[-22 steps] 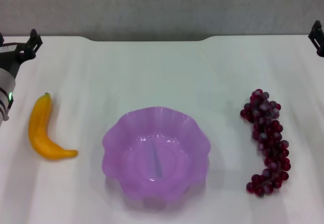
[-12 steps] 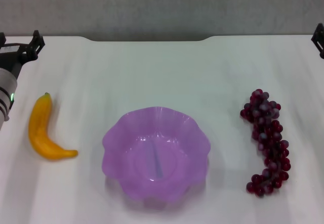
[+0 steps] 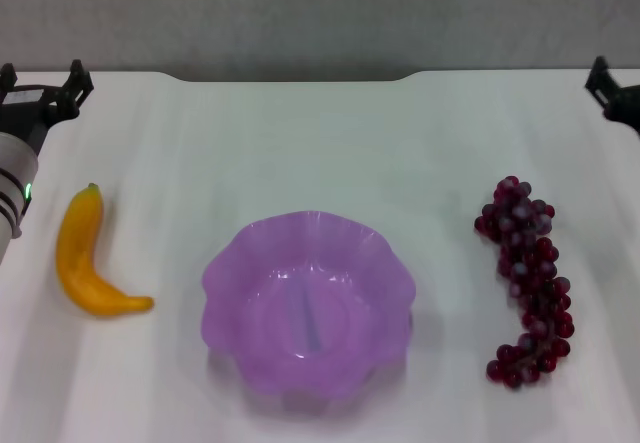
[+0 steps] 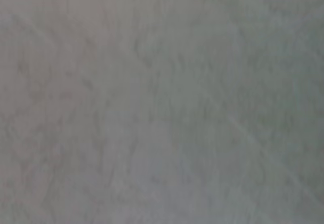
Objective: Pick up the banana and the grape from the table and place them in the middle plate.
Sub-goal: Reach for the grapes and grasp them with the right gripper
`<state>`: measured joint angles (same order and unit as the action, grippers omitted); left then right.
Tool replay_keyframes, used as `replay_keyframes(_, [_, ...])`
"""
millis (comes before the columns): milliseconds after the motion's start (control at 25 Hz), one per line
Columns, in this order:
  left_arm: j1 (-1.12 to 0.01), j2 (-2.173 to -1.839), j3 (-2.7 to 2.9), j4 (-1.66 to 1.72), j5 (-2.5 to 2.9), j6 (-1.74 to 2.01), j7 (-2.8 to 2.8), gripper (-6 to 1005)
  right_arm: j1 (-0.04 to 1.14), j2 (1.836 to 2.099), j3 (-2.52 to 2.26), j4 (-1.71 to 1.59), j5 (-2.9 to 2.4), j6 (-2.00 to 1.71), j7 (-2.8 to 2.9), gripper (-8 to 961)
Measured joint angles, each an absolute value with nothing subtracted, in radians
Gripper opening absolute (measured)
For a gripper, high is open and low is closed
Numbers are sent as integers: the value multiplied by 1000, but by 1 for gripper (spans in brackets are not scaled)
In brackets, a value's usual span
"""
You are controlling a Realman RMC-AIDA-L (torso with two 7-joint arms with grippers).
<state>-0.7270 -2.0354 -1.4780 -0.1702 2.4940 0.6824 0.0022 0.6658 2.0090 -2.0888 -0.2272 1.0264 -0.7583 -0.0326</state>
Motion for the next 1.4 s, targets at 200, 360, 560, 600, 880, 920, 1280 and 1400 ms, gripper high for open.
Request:
replay_keyframes(200, [-720,-2034,-1481,-157,2494,681,2,894,724,2004,-2087,-247,1030,-576,-33,886])
replay_keyframes(360, [-713,-2031,-1485,-133,2494,680,2,894,775,1998,-2082,-278,1029,-386,-33,883])
replay_keyframes(560, [-705,-2030,-1482,-131,2494,679,2,894,830,1978,-2041,-303,1022,-135,-35,882])
replay_keyframes(600, [-705,-2030,-1481,-131,2494,679,2,894,841,1974,-2036,-306,1022,-80,-35,882])
replay_keyframes(880, [-695,-2026,-1481,-131,2494,679,17,894,848,1959,-2015,-367,1008,86,-39,881])
replay_keyframes(920, [-695,-2026,-1481,-131,2494,679,19,894,845,1958,-2007,-377,998,97,-41,881])
replay_keyframes(1280, [-695,-2028,-1482,-134,2494,680,28,894,798,1991,-1858,-436,806,190,-49,881])
replay_keyframes(1400, [-694,-2027,-1484,-133,2494,680,28,894,757,1993,-1802,-493,743,231,-49,880])
